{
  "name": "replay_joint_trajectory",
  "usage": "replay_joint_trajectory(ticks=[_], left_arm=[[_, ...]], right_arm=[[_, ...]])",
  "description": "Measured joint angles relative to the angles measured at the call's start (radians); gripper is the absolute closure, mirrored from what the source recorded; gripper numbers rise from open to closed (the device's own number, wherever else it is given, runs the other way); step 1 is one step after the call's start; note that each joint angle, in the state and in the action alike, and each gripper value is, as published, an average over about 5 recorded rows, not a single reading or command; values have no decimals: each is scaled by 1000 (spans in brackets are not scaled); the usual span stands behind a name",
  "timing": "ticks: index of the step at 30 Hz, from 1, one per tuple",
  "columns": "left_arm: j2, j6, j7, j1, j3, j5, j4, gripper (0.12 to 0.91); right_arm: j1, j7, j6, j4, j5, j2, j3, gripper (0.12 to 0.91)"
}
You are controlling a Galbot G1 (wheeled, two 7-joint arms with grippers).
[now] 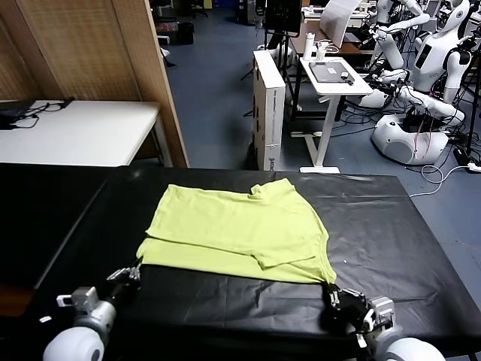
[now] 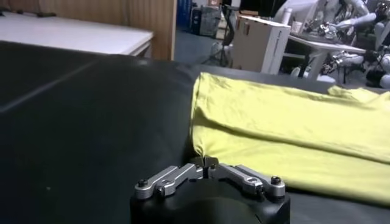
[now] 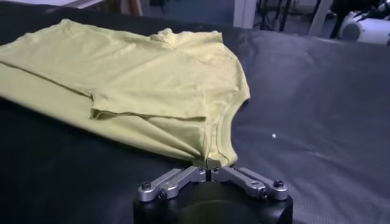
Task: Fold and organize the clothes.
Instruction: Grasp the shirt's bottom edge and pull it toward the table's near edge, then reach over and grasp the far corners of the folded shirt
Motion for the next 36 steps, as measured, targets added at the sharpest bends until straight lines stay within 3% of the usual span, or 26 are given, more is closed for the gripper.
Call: replay_joint_trajectory(ticks=[6,8,13,16,18,21,24,27,36], left_arm=[[-8,4,1,99,-38,9,-57,876],[-8,10,-5,122,-48,8,-70,876],[-9,57,-29,161,-71,-9,-103,852],[-12,77,-46,178,-83,-10,-124,722],[-14,87,-57,189,-91,-11,-137,589],[-13,100,-67,203,-106,-20,-153,400],[-10,109,-76,212,-124,-49,-166,230],[-7,112,-80,211,-150,-90,-175,141],[22,144,-105,77,-147,-153,-132,123]], right_arm=[[-25,4,0,11,-11,1,1,868],[-34,3,-8,20,-17,0,3,801],[-59,2,-48,52,-33,1,12,528],[-77,2,-57,72,-30,6,25,339],[-87,2,-58,85,-20,6,36,225],[-90,2,-59,105,13,0,61,136],[-71,-2,-52,114,43,-9,86,121],[-24,-12,-34,97,65,-22,92,119],[286,-22,-62,-91,133,-46,0,118]])
